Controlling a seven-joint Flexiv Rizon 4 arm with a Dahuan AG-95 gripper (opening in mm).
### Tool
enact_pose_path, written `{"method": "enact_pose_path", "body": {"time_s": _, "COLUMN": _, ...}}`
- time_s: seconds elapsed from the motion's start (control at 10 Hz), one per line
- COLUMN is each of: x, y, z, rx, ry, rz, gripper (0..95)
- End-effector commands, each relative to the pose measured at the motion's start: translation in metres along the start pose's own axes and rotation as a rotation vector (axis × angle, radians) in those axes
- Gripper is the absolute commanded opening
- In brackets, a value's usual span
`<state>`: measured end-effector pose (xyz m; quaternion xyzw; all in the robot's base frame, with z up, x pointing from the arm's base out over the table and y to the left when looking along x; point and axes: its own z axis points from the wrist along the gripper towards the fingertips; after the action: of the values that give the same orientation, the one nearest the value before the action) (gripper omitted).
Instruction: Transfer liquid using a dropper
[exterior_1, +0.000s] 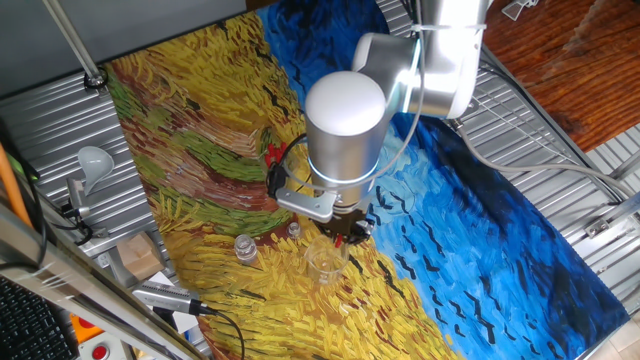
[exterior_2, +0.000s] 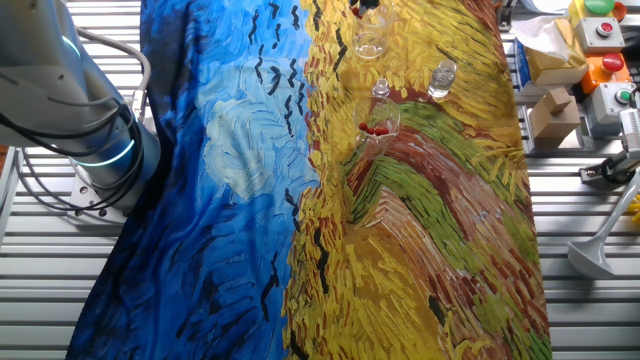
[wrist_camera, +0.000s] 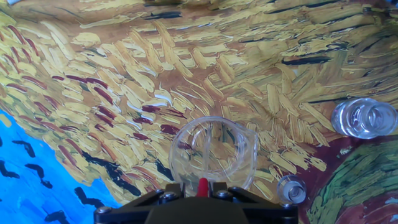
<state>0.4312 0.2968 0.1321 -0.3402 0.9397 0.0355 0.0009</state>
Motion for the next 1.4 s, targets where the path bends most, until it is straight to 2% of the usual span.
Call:
{"method": "enact_pose_path", "body": {"time_s": 0.1, "x": 0.002, "y": 0.001, "z": -0.007, "rx": 0.001, "ry": 0.008, "rz": 0.001, "gripper": 19.0}}
{"method": "enact_pose_path", "body": {"time_s": 0.4, "x": 0.015, "y": -0.012, "z": -0.022, "rx": 0.004, "ry": 0.016, "rz": -0.032, "gripper": 19.0}}
{"method": "enact_pose_path", "body": {"time_s": 0.5, "x": 0.025, "y": -0.022, "z": -0.026, "rx": 0.005, "ry": 0.021, "rz": -0.049, "gripper": 0.0}}
{"method": "enact_pose_path", "body": {"time_s": 0.6, "x": 0.029, "y": -0.025, "z": -0.027, "rx": -0.002, "ry": 0.015, "rz": -0.060, "gripper": 0.0}}
{"method": "enact_pose_path", "body": {"time_s": 0.8, "x": 0.029, "y": -0.025, "z": -0.027, "rx": -0.007, "ry": 0.015, "rz": -0.054, "gripper": 0.0}}
{"method": "enact_pose_path", "body": {"time_s": 0.9, "x": 0.029, "y": -0.025, "z": -0.027, "rx": -0.021, "ry": 0.002, "rz": -0.038, "gripper": 0.0}}
{"method": "enact_pose_path", "body": {"time_s": 1.4, "x": 0.029, "y": -0.025, "z": -0.027, "rx": -0.006, "ry": 0.014, "rz": 0.078, "gripper": 0.0}}
